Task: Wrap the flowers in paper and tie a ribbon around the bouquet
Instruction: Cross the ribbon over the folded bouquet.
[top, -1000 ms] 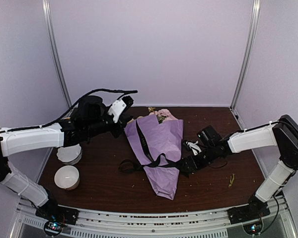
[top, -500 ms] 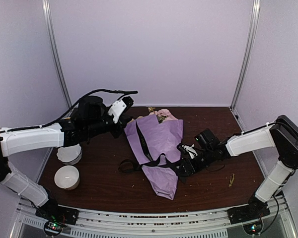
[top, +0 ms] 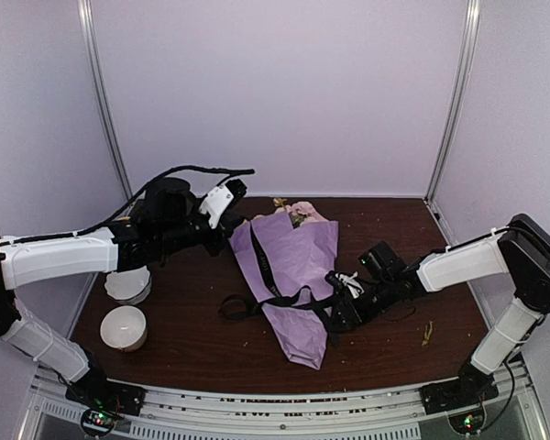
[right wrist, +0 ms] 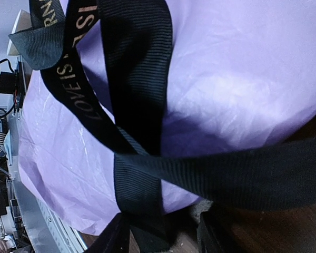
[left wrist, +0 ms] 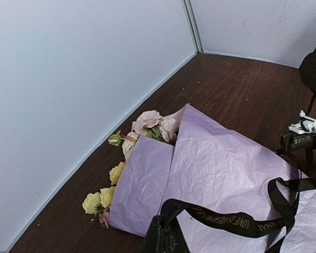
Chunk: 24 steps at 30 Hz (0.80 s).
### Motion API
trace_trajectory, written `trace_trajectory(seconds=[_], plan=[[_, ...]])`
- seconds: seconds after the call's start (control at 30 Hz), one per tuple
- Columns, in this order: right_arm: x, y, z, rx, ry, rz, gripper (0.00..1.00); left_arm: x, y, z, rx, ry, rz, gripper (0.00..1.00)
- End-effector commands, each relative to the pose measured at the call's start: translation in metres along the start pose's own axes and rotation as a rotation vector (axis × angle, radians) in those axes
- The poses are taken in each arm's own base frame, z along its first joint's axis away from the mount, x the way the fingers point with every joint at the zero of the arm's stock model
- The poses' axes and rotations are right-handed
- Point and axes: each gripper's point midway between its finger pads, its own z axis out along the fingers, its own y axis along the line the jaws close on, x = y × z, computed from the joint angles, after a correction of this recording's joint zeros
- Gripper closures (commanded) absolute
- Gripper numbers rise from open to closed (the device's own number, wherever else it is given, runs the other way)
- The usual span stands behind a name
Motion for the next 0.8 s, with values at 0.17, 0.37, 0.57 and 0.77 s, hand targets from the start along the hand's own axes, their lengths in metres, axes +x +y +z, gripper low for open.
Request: trace_trajectory(seconds=[0.17,0.37,0.57,0.77], plan=[[0.029,0.004,-0.002,0.013,0.063,0.010,0.52,-0.009,0.008,-0.002,-0.024,-0.025,-0.005,1.00],[0.035,0.007,0.007,-0.006,0.081,0.017,0.60,-0.008,0.008,-0.003,-0.026,-0.023,-0.004,1.00],[0.033,0.002,0.008,0.018,0.068,0.022,0.83,-0.009,0.009,-0.004,-0.027,-0.022,-0.004,1.00],[0.025,-0.002,-0.001,0.055,0.046,0.018,1.00,-0.003,0.017,-0.004,-0.071,0.012,-0.012,1.00]])
